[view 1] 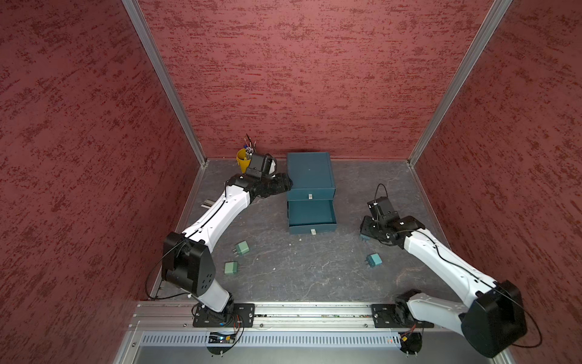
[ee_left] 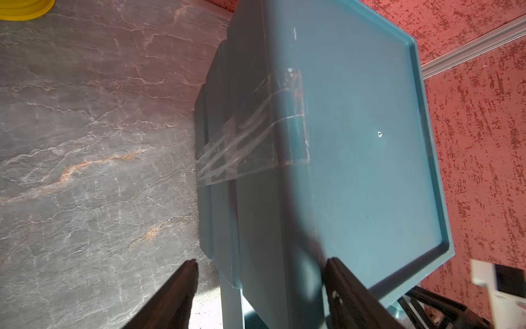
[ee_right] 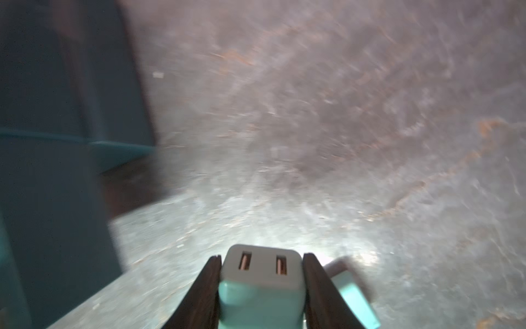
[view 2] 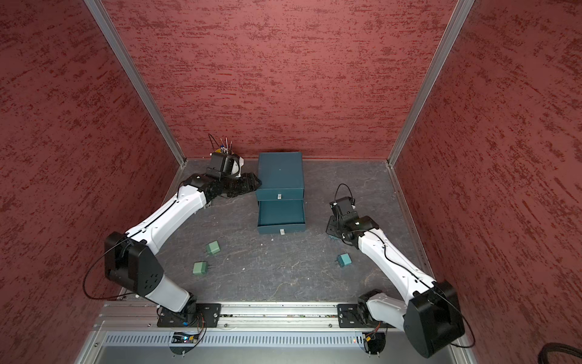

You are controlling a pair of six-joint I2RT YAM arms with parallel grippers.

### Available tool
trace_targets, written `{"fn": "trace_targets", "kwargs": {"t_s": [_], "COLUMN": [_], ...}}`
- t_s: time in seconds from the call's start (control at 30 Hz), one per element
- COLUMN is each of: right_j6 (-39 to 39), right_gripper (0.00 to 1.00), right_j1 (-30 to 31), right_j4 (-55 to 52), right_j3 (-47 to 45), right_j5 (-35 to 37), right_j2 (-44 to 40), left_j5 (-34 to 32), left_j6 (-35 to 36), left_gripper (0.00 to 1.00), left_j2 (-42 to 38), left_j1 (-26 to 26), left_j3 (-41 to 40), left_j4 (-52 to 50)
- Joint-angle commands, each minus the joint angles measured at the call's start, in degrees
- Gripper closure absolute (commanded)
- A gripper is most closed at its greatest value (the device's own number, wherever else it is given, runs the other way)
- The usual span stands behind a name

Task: Place the plugs into the drawer by color
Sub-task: Place the plug in the drawer.

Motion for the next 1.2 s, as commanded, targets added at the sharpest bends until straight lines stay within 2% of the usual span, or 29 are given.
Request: {"fn": "trace_targets", "kwargs": {"t_s": [0.0, 0.1, 0.2, 0.37, 0.6, 0.73, 0.8, 0.97, 1.03, 1.17], "right_j6": [-1.13, -0.87, -1.08, -1.88, -0.58, -0.13, 0.03, -0.28, -0.62, -1.57], "right_gripper": [0.96, 0.96, 0.94, 0.94, 0.9, 0.79, 0.63, 0.45, 0.4, 0.39], "right_j1": [7.31, 14.31, 18.22, 19.67, 19.79, 19.77, 19.79, 19.75, 19.73, 19.79], "right_j4": [-2.83, -1.44, 0.79, 3.27, 6.67, 7.61, 7.29, 6.68, 5.46, 3.04], "right_j3": [5.93, 11.26, 15.45, 21.81, 24.65, 24.91, 25.35, 25.83, 26.61, 25.76], "right_j5": [5.09, 6.61, 6.64, 4.85, 5.2, 6.2, 6.53, 7.87, 8.65, 11.13], "right_j2": [-1.53, -0.73, 2.43, 12.41, 20.58, 22.43, 23.41, 23.36, 23.08, 19.55], "left_j5": [0.71, 0.49, 0.59, -0.09, -0.21, -0.24, -0.34, -0.38, -0.25, -0.12], "left_j6": [0.54, 0.75, 0.98, 1.88, 2.07, 2.08, 2.15, 2.12, 2.03, 2.07], "left_gripper": [0.27, 0.27, 0.27, 0.28, 0.28, 0.29, 0.29, 0.29, 0.3, 0.3], "left_j2": [0.43, 0.0, 0.01, 0.0, -0.71, -0.92, -0.94, -1.0, -0.95, -0.78], "left_j1": [0.43, 0.49, 0.52, 0.56, 0.82, 0.82, 0.91, 0.99, 1.02, 1.0], "left_j3": [-1.39, -2.15, -2.17, -2.48, -4.22, -4.64, -4.72, -4.99, -4.99, -4.81], "left_j4": [0.02, 0.44, 0.58, 0.51, 1.21, 1.35, 1.38, 1.46, 1.39, 1.22]}}
